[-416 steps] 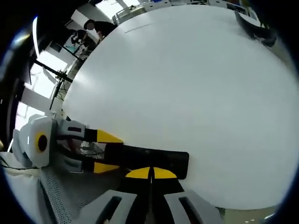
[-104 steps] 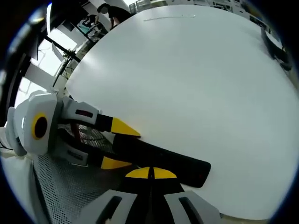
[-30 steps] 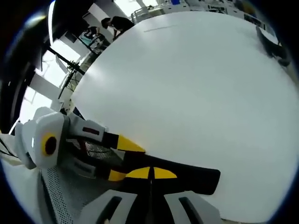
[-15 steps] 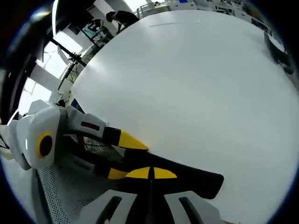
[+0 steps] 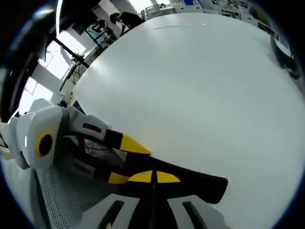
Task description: Press the specified remote control buttons in sequence, fully releasing each button before pressing the next.
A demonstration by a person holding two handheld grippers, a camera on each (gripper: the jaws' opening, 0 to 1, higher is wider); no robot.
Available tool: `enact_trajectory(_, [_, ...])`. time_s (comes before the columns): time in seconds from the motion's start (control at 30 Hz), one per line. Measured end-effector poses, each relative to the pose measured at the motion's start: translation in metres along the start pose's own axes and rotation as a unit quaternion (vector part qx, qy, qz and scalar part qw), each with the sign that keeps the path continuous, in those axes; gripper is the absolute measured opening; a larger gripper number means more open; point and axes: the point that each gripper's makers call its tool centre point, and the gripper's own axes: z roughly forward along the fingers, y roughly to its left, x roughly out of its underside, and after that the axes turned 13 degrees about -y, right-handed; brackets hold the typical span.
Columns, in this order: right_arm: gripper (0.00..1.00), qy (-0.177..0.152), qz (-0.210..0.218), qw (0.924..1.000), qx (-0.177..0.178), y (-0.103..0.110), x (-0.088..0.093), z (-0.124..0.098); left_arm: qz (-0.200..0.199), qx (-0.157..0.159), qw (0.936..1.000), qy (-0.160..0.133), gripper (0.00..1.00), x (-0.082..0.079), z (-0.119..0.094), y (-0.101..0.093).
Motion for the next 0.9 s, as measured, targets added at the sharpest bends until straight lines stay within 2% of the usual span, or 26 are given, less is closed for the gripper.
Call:
enact_trajectory(0.7, [0.00, -0.006, -0.017, 0.9998, 0.000, 0.004, -0.001, -0.002, 0.004, -0.007, 0.9999, 0.006, 0.25, 0.000, -0.001, 0.000])
enact_trajectory(0.77, [0.00, -0.019, -0.017, 0.9996, -0.016, 0.011, -0.007, -0.003, 0.005, -0.007, 0.9999, 0.006, 0.25, 0.001, -0.001, 0.000])
enact_trajectory(0.9, [0.00, -0.100, -0.016, 0.9948, -0.016, 0.012, -0.036, -0.018, 0.005, -0.004, 0.9999, 0.008, 0.25, 0.000, -0.001, 0.000])
